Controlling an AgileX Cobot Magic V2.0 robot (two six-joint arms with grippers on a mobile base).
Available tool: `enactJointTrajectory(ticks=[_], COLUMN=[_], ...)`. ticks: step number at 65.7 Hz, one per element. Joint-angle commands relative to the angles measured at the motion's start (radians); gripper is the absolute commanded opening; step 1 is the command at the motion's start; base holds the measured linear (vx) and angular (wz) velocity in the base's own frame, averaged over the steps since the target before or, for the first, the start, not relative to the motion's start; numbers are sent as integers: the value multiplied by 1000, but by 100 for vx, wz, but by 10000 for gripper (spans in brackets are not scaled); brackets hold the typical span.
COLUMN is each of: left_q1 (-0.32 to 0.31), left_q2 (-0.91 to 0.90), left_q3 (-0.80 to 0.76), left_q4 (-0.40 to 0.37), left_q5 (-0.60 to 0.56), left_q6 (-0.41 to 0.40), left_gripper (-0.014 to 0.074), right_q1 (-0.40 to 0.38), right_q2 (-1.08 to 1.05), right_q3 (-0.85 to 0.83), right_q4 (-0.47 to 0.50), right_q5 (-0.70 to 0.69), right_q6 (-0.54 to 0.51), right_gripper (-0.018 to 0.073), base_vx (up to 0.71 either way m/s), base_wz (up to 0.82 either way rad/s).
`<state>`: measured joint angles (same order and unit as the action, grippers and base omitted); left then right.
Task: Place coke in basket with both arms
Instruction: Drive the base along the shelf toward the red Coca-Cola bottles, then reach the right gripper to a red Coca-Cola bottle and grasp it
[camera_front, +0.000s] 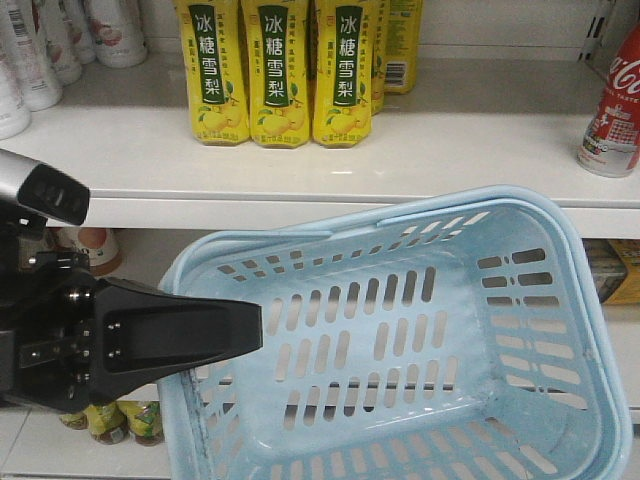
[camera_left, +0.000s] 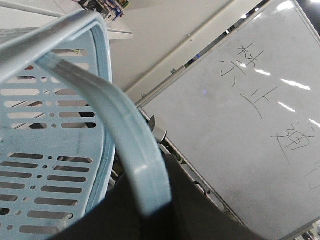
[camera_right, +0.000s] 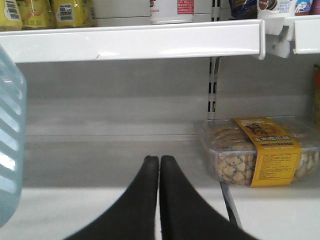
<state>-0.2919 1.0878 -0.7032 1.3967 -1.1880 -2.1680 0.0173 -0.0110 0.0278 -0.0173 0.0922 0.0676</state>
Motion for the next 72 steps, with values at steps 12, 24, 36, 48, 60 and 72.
enactJointTrajectory(ticks=[12,24,36,48,60,72], left_q1=[-7,-7,-7,-7,-7,-7], left_q2=[-20,-20,-20,-20,-20,-20], left_q3=[-28,-28,-28,-28,-28,-28], left_q4=[-112,-112,-112,-112,-112,-112], left_q5=[-186,-186,-186,-186,-186,-186], left_q6=[4,4,4,4,4,4], left_gripper=[-6,-6,-6,-6,-6,-6], right_q1=[-4,-4,-4,-4,-4,-4], right_q2=[-12,-12,-12,-12,-12,-12], right_q3=[8,8,8,8,8,8], right_q4=[-6,-6,-6,-6,-6,-6], right_q5=[-74,-74,-74,-74,-74,-74], right_q6=[-2,-2,-2,-2,-2,-2], right_gripper=[-5,-5,-5,-5,-5,-5], base_vx=[-2,-1,0,0,1,0], base_wz=[-8,-4,-1,0,-2,-2])
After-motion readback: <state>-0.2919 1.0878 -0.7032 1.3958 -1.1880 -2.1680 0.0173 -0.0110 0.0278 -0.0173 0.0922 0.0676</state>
